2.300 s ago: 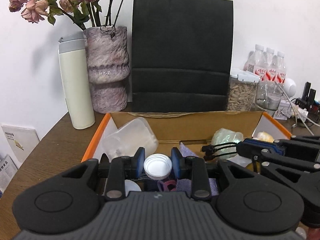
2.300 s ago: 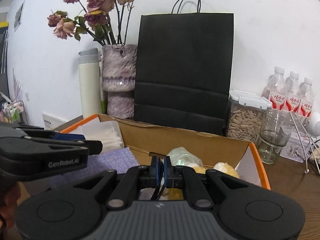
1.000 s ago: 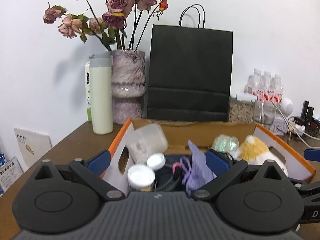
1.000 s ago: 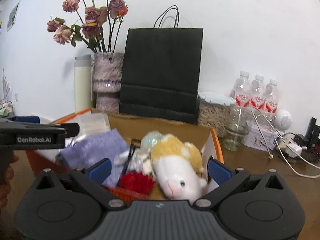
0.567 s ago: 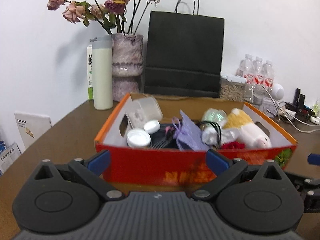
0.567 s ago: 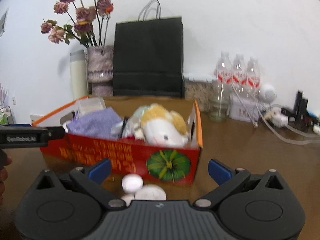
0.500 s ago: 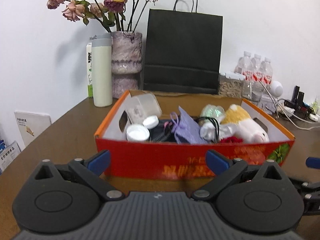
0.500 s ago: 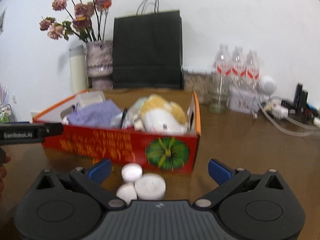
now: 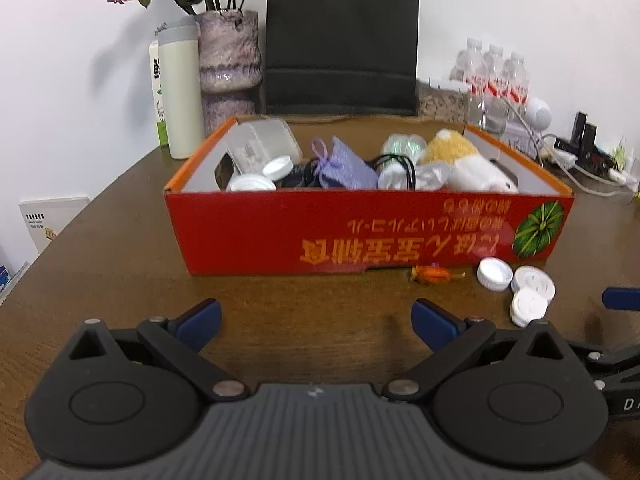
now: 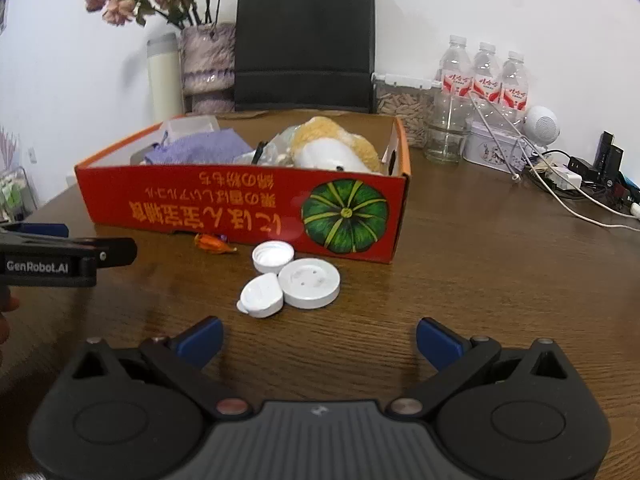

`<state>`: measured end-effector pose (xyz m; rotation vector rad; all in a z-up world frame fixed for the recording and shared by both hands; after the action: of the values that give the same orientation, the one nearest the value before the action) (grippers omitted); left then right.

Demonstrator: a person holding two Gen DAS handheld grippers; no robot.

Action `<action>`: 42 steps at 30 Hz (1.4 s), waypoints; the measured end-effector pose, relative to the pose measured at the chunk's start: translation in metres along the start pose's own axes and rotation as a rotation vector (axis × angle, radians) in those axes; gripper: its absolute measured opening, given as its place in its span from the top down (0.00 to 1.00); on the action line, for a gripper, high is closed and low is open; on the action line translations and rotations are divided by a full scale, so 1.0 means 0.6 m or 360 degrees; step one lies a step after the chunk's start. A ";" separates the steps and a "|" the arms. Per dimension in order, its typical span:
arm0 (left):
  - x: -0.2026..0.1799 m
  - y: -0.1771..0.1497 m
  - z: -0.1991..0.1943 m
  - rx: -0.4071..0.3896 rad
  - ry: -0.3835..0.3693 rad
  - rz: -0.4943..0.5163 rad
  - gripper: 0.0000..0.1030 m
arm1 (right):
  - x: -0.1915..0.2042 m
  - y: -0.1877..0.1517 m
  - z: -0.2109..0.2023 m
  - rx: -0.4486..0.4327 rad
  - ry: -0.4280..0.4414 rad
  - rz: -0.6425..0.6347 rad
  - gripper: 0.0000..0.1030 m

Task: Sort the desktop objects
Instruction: 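Move both grippers back to the remaining white caps on the table, then grasp the stacked white caps with the right gripper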

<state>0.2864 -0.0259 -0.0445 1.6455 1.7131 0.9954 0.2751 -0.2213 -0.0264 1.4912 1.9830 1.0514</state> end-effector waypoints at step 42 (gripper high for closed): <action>-0.067 0.022 0.043 0.0038 -0.0034 0.0108 0.00 | -0.010 0.044 0.018 -0.0131 0.0056 -0.0030 0.75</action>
<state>0.3187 -0.0624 -0.0525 1.7339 1.6712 0.9888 0.3007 -0.2201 -0.0128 1.4177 1.9492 1.1446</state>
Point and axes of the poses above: each gripper's, at about its wrist camera, not at the fingertips, and z roughly the way its jaws point, x to its left, y to its top, the point moved 8 cm from there along z, roughly the way its jaws point, and after that the axes turned 9 degrees about y, right-handed, at the moved point
